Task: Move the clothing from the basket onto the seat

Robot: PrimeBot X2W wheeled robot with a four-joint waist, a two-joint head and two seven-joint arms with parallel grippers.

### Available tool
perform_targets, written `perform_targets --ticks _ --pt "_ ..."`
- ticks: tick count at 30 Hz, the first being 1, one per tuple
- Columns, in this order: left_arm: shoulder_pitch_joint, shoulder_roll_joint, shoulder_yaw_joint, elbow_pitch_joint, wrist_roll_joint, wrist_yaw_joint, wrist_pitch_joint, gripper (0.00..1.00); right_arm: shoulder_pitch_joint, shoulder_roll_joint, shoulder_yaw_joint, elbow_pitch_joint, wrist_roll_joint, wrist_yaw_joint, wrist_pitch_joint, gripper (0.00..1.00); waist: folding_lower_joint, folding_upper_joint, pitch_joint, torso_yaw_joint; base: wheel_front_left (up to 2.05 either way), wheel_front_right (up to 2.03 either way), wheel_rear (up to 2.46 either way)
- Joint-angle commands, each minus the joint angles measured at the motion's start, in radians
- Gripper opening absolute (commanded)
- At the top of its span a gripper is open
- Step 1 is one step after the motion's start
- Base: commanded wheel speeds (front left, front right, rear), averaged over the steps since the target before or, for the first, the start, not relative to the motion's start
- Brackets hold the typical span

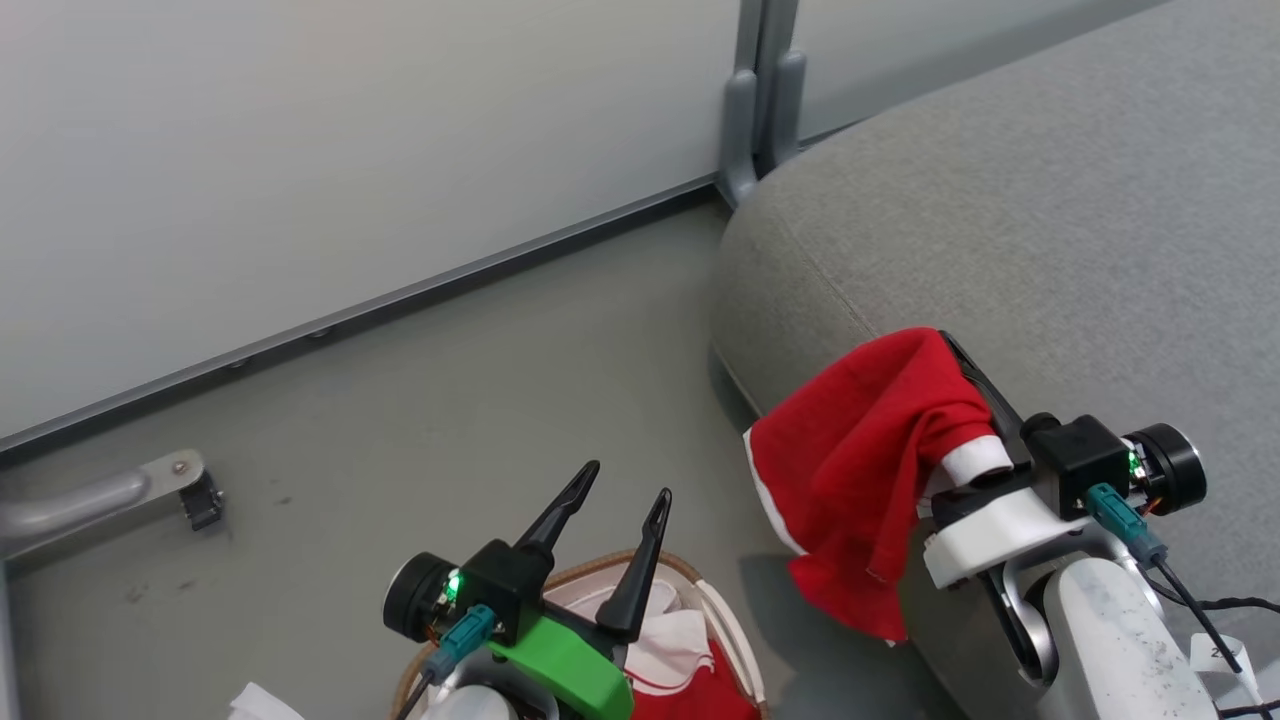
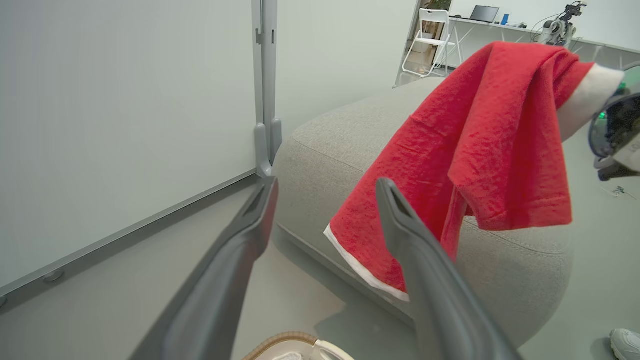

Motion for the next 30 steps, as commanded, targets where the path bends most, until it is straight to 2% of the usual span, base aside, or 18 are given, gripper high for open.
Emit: perform_targets --ticks 1,6,11,16,22,26,30 --pt "-0.024 0.003 0.0 0.002 0.006 -0.002 -0.001 1.0 -0.008 -0.002 0.001 -0.003 0.01 -0.001 -0.002 0.0 0.0 -0.0001 0.06 -0.106 0.0 0.0 0.0" --pt "-0.035 0.012 -0.012 0.003 0.006 -0.002 -0.001 1.0 -0.011 -0.002 0.0 -0.003 0.019 -0.001 -0.002 0.0 0.0 -0.0001 0.079 -0.144 0.0 0.0 0.0" --pt "-0.049 0.021 -0.023 -0.002 0.01 -0.002 -0.001 1.0 -0.022 -0.003 -0.012 -0.003 0.022 -0.001 -0.002 0.0 0.0 -0.0001 0.103 -0.145 0.0 0.0 0.0" --pt "-0.071 0.035 -0.038 -0.004 0.014 -0.002 -0.001 1.0 -0.092 -0.003 -0.031 0.014 -0.02 -0.001 -0.002 0.0 0.0 -0.0001 0.144 -0.113 0.0 0.0 0.0" --pt "-0.107 0.056 -0.074 -0.019 0.034 -0.002 -0.001 1.0 -0.283 -0.004 -0.15 0.057 -0.119 -0.001 -0.002 0.0 0.0 -0.0001 0.22 -0.051 0.0 0.0 0.0" --pt "-0.135 0.064 -0.085 -0.027 0.042 -0.002 -0.001 1.0 -0.442 -0.046 -0.237 0.097 -0.16 -0.001 -0.002 0.0 0.0 -0.0001 0.28 -0.001 0.0 0.0 0.0" --pt "-0.164 0.073 -0.093 -0.043 0.048 -0.002 -0.001 1.0 -0.587 -0.129 -0.277 0.164 -0.195 -0.001 -0.002 0.0 0.0 -0.0001 0.34 0.044 0.0 0.0 0.0"
